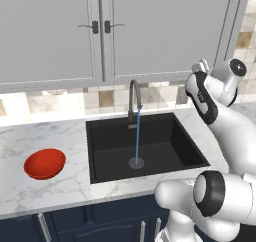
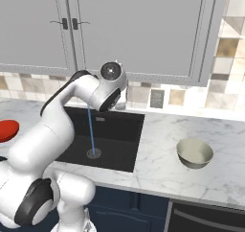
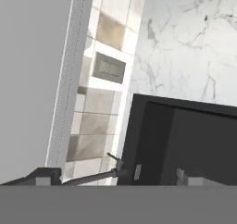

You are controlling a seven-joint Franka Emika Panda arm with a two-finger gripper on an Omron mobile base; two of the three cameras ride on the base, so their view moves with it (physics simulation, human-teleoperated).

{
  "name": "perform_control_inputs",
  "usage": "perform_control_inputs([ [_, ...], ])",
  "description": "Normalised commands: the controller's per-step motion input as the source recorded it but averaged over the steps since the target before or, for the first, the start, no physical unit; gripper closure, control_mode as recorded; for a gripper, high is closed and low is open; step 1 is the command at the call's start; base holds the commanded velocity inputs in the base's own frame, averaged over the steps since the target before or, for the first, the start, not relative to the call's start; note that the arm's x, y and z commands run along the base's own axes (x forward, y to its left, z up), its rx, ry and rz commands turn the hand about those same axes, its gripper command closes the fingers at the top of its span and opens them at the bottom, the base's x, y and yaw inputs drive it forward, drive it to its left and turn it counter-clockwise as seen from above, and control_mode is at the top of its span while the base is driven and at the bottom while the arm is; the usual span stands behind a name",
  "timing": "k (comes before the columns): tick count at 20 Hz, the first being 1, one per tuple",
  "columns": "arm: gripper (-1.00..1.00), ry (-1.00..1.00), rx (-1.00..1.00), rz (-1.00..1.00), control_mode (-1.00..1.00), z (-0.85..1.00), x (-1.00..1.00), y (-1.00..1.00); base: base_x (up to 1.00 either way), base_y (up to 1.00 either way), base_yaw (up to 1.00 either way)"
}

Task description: Rinse each bowl for a few seconds and place them down in the sink or on the counter.

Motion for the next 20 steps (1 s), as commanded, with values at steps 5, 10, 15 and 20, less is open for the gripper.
perform_control_inputs([
  [5, -1.0, 0.05, 0.04, -0.22, -1.0, -0.01, -0.56, -0.28, 0.0, 0.0, 0.0],
  [10, -1.0, 0.13, 0.11, -0.14, -1.0, 0.05, -0.21, -0.49, 0.0, 0.0, 0.0],
  [15, -1.0, 0.15, 0.12, -0.14, -1.0, 0.03, -0.14, -0.59, 0.0, 0.0, 0.0],
  [20, -1.0, 0.14, 0.09, -0.15, -1.0, 0.02, -0.04, -0.52, 0.0, 0.0, 0.0],
])
